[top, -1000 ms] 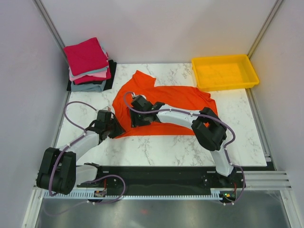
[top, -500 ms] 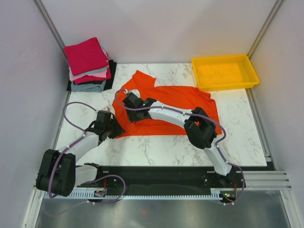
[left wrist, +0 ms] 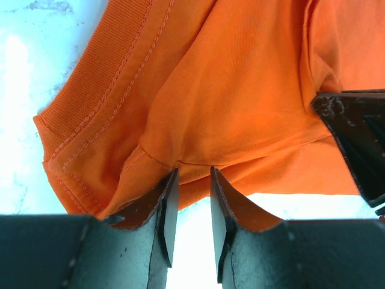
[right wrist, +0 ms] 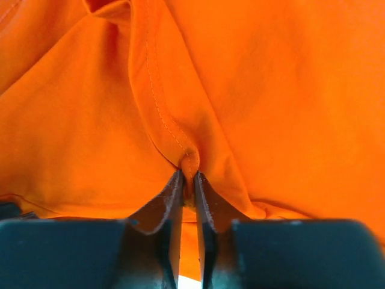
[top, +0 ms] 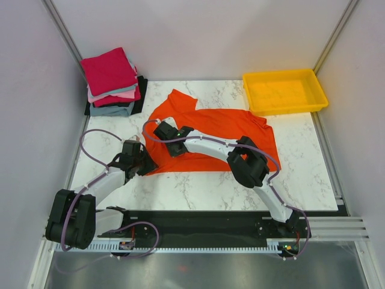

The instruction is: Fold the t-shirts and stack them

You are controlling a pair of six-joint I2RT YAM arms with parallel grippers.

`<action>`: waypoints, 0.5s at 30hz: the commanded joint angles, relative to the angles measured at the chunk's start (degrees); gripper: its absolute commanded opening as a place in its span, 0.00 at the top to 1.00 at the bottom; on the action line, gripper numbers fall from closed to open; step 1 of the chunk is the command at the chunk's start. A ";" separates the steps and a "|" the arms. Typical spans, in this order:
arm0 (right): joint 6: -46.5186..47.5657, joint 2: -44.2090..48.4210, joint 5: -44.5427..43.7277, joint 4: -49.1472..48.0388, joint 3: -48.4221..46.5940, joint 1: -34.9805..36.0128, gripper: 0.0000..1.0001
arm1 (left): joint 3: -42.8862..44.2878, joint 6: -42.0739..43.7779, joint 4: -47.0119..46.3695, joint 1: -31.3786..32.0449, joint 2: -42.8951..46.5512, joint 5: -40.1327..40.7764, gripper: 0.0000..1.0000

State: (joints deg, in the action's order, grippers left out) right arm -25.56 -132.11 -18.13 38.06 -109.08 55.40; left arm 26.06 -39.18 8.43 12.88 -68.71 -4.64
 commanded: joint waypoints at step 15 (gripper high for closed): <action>4.55 -0.51 -8.68 0.96 -5.35 -6.79 0.42 | -0.05 0.59 -1.22 -0.05 0.33 0.60 0.66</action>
State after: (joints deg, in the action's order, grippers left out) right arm -23.79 -132.11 -23.51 38.61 -111.11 51.37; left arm 26.06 -39.18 8.43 12.88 -68.71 -4.64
